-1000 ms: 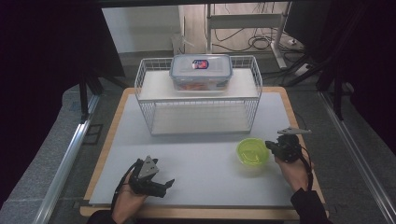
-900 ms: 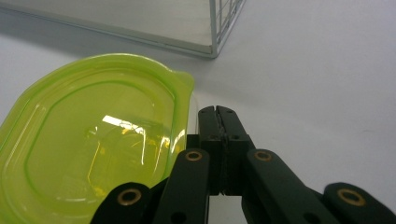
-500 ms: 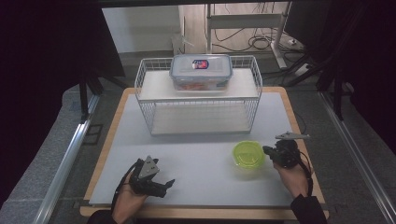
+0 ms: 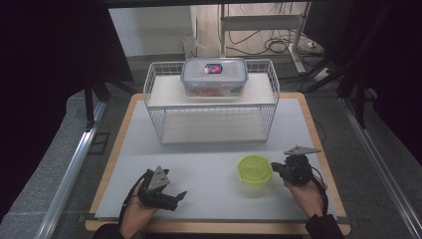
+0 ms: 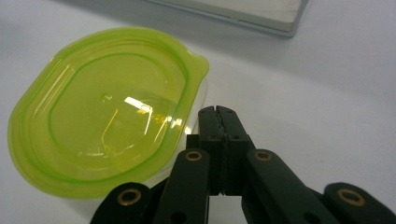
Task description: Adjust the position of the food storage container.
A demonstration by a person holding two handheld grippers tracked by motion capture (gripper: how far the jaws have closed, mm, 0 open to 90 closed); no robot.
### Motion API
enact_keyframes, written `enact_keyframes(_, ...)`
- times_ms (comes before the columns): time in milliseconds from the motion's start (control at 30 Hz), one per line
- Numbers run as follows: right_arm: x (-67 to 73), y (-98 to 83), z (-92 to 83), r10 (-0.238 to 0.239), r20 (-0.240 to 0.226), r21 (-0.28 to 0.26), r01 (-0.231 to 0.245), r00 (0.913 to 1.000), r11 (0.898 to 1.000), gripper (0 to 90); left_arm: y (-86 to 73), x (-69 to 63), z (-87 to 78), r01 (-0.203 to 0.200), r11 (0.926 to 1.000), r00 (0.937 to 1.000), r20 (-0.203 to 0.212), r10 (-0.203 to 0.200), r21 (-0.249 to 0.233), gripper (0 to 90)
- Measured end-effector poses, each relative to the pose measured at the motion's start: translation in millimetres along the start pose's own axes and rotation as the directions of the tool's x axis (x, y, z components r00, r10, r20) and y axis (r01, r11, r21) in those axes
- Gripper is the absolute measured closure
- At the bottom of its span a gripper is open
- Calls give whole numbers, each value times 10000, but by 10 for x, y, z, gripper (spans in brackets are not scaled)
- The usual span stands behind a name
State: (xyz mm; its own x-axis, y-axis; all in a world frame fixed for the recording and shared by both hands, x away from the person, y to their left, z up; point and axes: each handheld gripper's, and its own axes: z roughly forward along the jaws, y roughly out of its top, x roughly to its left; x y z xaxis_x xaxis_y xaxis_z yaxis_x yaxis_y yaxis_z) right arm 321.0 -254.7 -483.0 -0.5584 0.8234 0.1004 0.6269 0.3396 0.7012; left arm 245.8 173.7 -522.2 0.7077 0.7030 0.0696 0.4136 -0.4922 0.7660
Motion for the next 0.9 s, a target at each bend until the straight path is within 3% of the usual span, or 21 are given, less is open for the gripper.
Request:
enact_keyframes(200, 116, -15, 39, -212, -352, 310, 223, 9992, 9993, 896, 2, 2, 2, -20, 10000, 10000, 16, 20, 7, 59)
enact_keyframes(333, 129, -13, 75, -350, -341, 350, 362, 9988, 9987, 896, 2, 2, 2, -27, 10000, 10000, 28, 27, 5, 59)
enact_keyframes(533, 30, -55, 109, -36, -282, 586, 52, 9996, 9983, 896, 1, 1, 7, -9, 10000, 10000, 56, 9, 35, 59)
enact_keyframes(900, -5, -115, 254, 356, -1040, 802, -273, 9939, 9964, 896, 1, -4, 17, -9, 10000, 10000, 79, 9, 79, 59)
